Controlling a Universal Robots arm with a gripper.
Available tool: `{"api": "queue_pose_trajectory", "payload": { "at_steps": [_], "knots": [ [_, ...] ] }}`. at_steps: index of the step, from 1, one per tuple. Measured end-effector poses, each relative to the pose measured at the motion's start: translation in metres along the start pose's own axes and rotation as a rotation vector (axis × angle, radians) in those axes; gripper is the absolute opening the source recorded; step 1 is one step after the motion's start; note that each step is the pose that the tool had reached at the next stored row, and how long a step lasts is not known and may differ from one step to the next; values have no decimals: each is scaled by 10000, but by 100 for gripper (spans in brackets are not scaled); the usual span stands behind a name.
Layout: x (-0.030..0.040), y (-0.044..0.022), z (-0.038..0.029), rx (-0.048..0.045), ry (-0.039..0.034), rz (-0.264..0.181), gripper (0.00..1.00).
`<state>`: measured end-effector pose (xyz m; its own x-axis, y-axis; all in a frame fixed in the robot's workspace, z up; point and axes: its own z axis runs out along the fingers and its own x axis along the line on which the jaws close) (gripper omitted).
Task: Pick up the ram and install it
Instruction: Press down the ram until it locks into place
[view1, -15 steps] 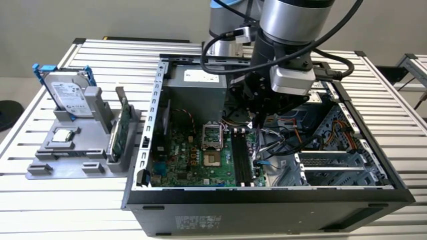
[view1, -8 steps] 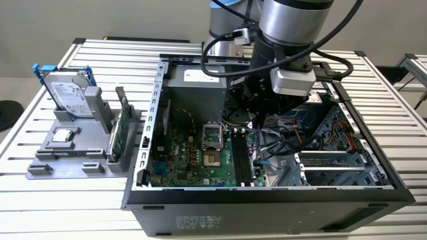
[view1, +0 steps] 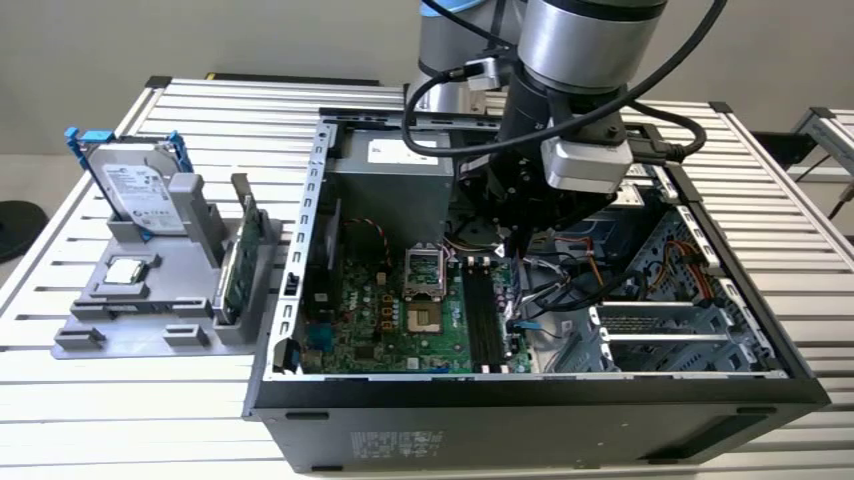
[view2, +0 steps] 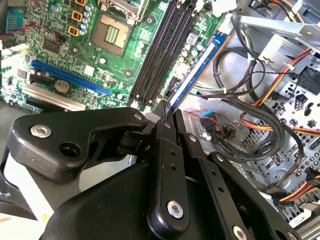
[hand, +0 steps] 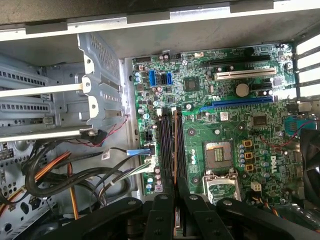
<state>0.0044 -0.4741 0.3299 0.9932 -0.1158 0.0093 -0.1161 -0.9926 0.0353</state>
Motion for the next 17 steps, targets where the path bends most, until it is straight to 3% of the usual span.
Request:
{"api": "queue_pose_trajectory", "payload": {
  "at_steps": [17],
  "knots": [
    [0,-1,37,0,1,0,0]
  ]
}}
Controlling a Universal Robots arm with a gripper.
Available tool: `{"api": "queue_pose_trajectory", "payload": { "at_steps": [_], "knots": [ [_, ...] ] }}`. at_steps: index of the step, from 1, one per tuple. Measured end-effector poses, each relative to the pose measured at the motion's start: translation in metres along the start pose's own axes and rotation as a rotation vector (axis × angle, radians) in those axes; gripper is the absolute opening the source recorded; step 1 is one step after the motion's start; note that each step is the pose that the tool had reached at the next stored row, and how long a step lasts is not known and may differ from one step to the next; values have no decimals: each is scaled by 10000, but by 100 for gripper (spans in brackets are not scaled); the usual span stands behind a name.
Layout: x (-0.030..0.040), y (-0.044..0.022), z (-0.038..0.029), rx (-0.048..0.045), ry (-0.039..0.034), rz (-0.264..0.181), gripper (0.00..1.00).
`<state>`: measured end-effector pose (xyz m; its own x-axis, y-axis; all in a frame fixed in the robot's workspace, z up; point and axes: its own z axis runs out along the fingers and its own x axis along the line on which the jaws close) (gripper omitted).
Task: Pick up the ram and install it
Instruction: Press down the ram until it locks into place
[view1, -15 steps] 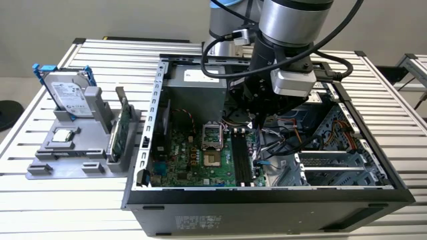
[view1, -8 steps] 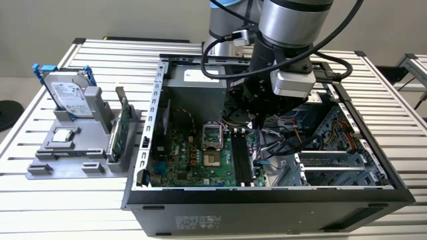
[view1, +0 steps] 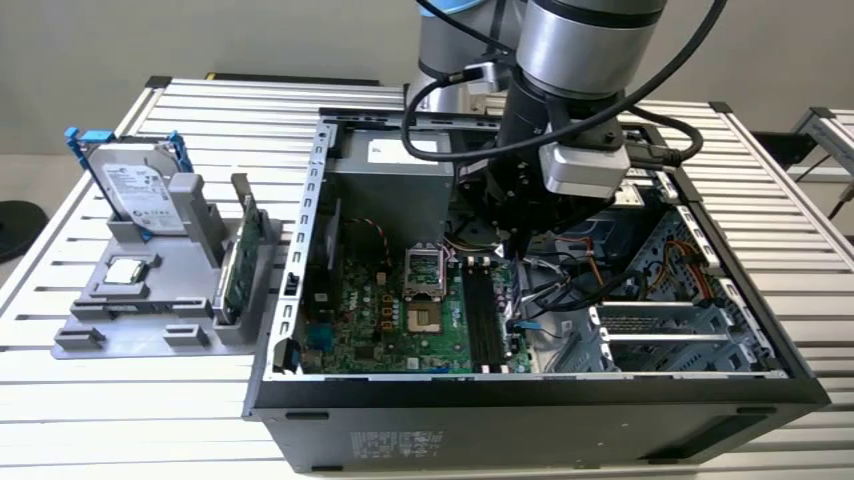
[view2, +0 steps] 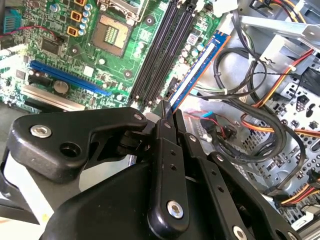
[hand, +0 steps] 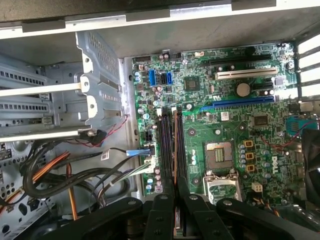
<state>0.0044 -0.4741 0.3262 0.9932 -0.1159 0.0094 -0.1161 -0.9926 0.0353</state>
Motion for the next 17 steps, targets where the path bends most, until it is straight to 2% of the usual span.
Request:
{"api": "queue_pose_trajectory", "payload": {
  "at_steps": [13,17],
  "knots": [
    [-2,-9,31,4,5,-15,0],
    [-4,-37,31,3,13,-264,0]
  ]
}}
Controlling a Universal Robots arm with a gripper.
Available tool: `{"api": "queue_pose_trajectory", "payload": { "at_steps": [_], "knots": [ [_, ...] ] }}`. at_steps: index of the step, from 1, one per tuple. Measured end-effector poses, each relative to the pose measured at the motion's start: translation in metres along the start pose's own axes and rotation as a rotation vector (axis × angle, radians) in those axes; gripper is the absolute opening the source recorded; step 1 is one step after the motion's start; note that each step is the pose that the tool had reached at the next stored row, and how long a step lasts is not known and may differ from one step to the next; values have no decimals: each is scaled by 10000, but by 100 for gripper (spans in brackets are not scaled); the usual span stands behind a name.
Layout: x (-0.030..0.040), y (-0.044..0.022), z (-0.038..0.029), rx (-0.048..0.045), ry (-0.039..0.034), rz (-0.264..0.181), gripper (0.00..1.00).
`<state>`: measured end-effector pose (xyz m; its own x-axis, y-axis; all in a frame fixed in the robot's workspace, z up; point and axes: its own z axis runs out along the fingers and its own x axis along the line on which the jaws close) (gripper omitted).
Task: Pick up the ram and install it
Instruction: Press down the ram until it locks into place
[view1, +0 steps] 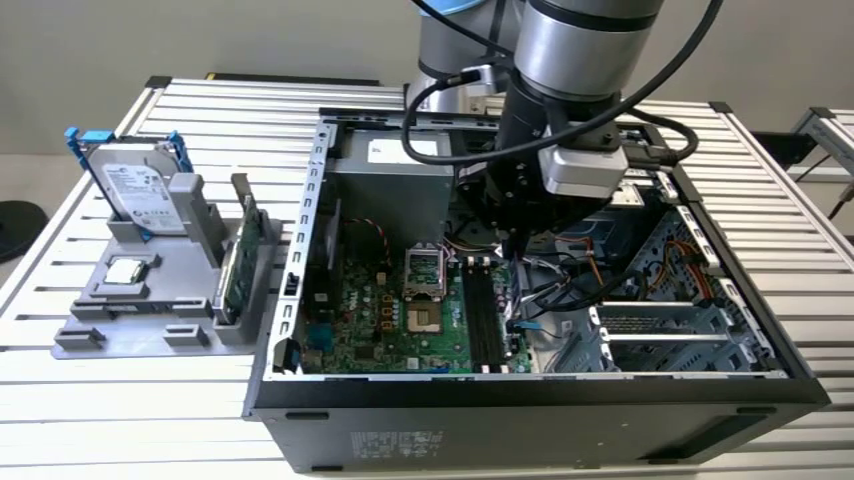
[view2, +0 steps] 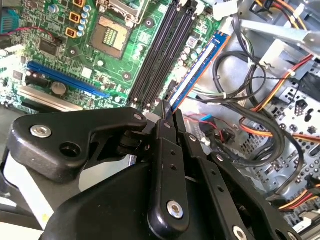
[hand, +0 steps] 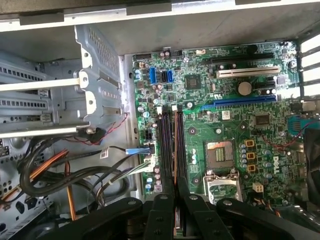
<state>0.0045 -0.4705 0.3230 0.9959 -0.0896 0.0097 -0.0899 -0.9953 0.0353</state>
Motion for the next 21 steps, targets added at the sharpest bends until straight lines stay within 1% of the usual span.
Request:
{"api": "queue_pose_trajectory", "payload": {
  "at_steps": [3,6,20,21],
  "knots": [
    [0,-4,0,4,10,-276,0],
    [8,-6,0,5,15,-405,0],
    [20,-8,5,4,15,-429,0],
    [32,-9,5,-9,-17,-445,0]
  ]
}}
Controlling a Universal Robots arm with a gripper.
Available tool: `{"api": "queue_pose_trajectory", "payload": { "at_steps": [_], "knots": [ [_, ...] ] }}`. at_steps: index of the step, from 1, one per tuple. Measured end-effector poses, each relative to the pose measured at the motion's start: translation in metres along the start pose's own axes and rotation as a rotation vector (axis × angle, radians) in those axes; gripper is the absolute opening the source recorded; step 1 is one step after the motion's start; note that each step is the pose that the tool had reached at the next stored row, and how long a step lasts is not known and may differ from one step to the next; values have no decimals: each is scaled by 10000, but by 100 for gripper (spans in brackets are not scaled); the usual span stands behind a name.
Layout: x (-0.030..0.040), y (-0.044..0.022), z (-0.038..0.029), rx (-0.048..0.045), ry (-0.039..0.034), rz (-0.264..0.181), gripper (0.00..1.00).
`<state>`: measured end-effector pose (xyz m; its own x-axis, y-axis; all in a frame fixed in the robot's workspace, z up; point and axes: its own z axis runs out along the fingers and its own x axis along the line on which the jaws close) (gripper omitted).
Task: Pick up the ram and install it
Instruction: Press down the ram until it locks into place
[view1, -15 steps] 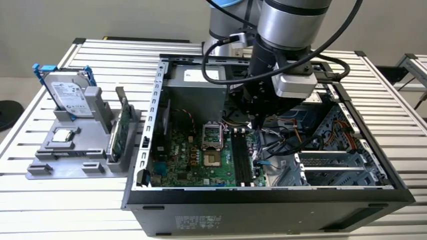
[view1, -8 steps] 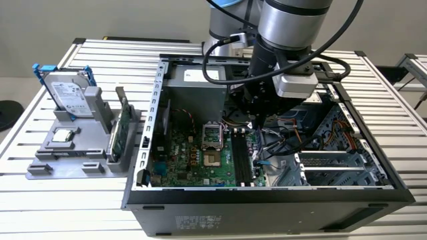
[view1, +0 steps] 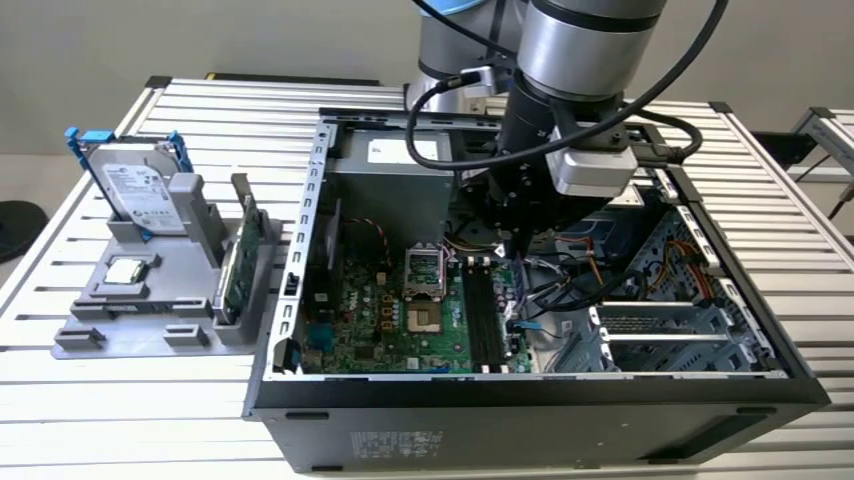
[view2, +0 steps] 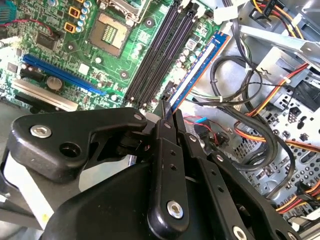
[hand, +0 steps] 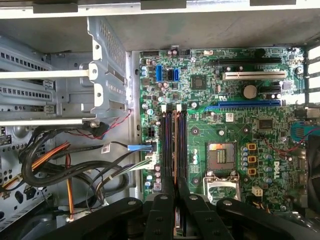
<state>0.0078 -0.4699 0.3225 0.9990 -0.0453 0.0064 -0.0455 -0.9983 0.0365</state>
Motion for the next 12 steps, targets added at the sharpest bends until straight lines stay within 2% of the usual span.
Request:
{"api": "queue_pose_trajectory", "payload": {
  "at_steps": [2,6,7,12],
  "knots": [
    [15,-1,4,-70,-95,-52,0],
    [31,-1,13,-381,-150,-155,0],
    [36,-2,20,-429,-155,-186,0],
    [68,-8,76,-465,-188,-356,0]
  ]
}}
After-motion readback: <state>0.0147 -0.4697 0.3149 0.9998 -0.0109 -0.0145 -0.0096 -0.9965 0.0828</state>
